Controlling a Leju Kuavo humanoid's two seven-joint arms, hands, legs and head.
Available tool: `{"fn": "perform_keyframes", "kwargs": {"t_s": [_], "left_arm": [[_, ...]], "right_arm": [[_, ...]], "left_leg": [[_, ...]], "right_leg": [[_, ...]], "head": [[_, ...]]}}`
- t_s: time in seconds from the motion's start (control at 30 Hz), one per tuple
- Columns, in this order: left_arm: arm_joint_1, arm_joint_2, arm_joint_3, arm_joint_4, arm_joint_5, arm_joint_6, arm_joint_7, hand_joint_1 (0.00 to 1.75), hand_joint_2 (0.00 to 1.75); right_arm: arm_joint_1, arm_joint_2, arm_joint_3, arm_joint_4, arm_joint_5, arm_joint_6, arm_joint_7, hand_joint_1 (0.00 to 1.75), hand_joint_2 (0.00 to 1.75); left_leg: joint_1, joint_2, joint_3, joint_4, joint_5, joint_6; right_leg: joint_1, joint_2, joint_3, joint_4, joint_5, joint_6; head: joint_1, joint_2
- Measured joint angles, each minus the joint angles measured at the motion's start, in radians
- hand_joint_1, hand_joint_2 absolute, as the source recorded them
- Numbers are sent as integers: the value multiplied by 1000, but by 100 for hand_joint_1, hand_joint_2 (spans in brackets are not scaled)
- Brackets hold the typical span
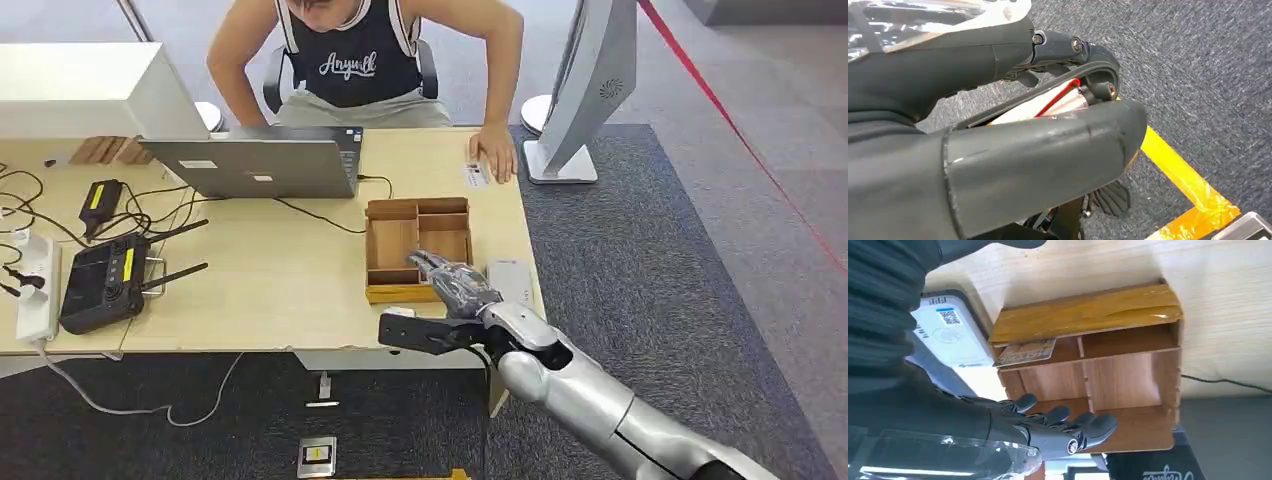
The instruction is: Pass the card to the sensor for recognition and then transmit it.
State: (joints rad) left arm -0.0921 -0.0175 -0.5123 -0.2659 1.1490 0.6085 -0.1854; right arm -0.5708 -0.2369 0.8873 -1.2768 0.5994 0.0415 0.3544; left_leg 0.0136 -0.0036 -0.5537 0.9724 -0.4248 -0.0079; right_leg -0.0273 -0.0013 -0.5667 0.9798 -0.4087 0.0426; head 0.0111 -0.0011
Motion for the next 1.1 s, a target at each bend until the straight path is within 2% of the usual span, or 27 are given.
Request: {"fn": "perform_keyframes", "kwargs": {"t_s": [0.1,0.2,0.27,0.47,0.8,1.1], "left_arm": [[0,0,0,0,26,8,-11,0,0],[-1,0,0,0,51,21,-18,0,0],[-1,-1,0,0,61,24,-24,0,0],[-1,-3,1,0,94,29,-37,0,0],[-4,-5,1,0,117,32,-26,0,0],[-10,-8,2,0,121,34,-20,0,0]], "right_arm": [[1,5,10,15,51,-43,23,0,175],[-10,26,8,75,189,-199,45,0,175],[-25,39,3,125,236,-246,37,0,175],[-35,55,-12,209,360,-313,55,0,175],[-35,79,-43,305,421,-384,61,0,175],[-36,103,-69,370,398,-377,30,0,175]], "left_leg": [[0,0,0,0,0,0],[0,0,0,0,0,0],[0,0,0,0,0,0],[0,0,0,0,0,0],[0,0,0,0,0,0],[0,0,0,0,0,0]], "right_leg": [[0,0,0,0,0,0],[0,0,0,0,0,0],[0,0,0,0,0,0],[0,0,0,0,0,0],[0,0,0,0,0,0],[0,0,0,0,0,0]], "head": [[0,0],[0,0],[0,0],[0,0],[0,0],[0,0]]}}
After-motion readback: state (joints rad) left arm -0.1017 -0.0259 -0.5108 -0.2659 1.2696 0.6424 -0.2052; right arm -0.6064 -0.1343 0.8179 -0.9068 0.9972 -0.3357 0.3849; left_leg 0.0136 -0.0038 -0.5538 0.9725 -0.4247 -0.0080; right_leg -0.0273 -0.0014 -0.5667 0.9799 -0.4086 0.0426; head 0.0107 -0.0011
